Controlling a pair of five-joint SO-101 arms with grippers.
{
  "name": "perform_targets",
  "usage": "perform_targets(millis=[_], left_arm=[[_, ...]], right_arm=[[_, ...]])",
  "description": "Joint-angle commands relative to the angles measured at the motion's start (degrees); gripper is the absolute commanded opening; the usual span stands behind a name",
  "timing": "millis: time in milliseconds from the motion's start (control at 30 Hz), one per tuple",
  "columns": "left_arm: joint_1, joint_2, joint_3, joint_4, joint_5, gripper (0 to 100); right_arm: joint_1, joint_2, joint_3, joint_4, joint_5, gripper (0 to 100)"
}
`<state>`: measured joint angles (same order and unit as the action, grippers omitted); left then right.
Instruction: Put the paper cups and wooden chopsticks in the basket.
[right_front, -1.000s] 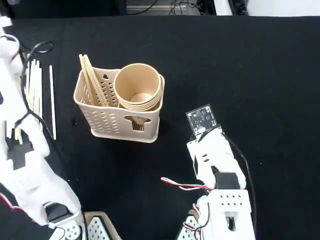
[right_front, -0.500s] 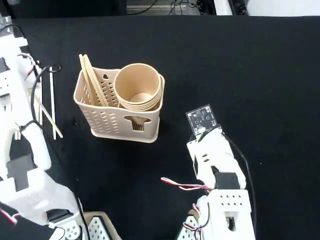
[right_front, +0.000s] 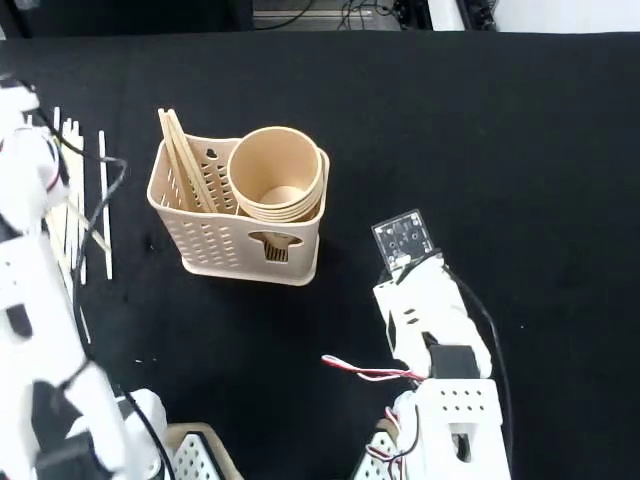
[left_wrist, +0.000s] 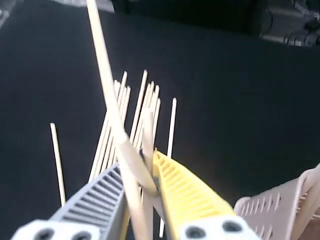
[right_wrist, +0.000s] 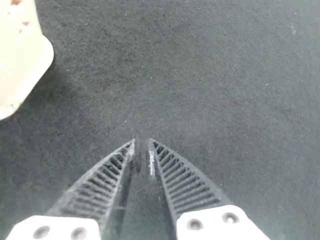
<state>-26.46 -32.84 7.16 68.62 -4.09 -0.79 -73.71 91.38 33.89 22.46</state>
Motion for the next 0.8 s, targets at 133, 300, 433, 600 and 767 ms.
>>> perform_targets(millis=[133, 300, 433, 600, 767], left_arm=[[0.04, -13.10, 10.77, -9.58, 0.09, 3], [0.48, -17.49, 14.64, -13.98, 0.44, 3], [0.57, -19.34, 14.46, -14.33, 1.85, 3], [0.57, -22.24, 13.85, -14.95, 7.47, 3], [4.70, -23.56, 14.11, -23.12, 10.11, 3]], right_arm=[[-0.26, -0.22, -0.22, -0.79, 0.44, 4.3], [-0.26, -0.22, -0.22, -0.79, 0.44, 4.3], [-0.26, -0.22, -0.22, -0.79, 0.44, 4.3], [-0.26, -0.22, -0.22, -0.79, 0.44, 4.3], [-0.35, -0.22, -0.22, -0.79, 0.44, 4.3]])
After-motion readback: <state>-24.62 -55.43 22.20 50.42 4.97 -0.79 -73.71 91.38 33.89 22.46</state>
